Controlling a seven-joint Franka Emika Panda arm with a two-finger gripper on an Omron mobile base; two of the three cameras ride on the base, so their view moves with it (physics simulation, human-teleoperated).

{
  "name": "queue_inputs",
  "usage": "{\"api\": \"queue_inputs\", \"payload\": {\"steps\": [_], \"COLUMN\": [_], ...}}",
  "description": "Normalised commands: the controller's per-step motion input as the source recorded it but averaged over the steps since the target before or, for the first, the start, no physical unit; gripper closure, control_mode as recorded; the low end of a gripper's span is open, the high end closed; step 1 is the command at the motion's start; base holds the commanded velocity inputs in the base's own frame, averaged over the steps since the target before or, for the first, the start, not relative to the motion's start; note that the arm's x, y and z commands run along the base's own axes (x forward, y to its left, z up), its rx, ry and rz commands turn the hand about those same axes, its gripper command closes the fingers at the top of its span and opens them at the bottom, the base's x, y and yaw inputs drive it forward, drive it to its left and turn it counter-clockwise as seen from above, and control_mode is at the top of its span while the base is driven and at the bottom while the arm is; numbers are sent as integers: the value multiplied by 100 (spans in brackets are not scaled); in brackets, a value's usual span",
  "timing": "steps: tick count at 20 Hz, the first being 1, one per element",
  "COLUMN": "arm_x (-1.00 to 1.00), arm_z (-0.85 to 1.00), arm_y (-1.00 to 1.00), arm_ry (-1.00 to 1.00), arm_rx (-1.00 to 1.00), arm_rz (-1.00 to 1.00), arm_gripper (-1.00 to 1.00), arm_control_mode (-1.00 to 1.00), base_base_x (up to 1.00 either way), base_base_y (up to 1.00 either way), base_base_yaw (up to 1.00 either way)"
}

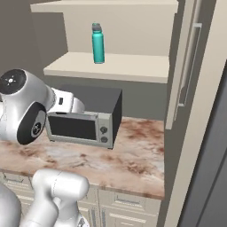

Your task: Sort all alcoholic drinks to one cabinet, and non-alcoholic drinks to the other.

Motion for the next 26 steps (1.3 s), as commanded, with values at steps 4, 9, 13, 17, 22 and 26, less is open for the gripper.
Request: {"api": "queue_inputs", "payload": {"steps": [4, 9, 13, 17, 22, 26], "arm_x": [-73, -46, -10, 0, 0, 0], "arm_z": [-60, -47, -9, 0, 0, 0], "arm_y": [0, 0, 1, 0, 0, 0], "arm_ry": [10, 12, 4, 0, 0, 0], "arm_rx": [1, 0, 0, 0, 0, 0], "arm_rz": [0, 0, 0, 0, 0, 0], "arm_gripper": [-100, -100, -100, -100, -100, -100], "arm_control_mode": [-100, -100, 100, 100, 100, 100], "base_base_x": [0, 0, -56, -95, -62, -9], "base_base_y": [0, 0, 1, 30, 75, 100], "base_base_yaw": [0, 0, 0, 0, -2, -1]}}
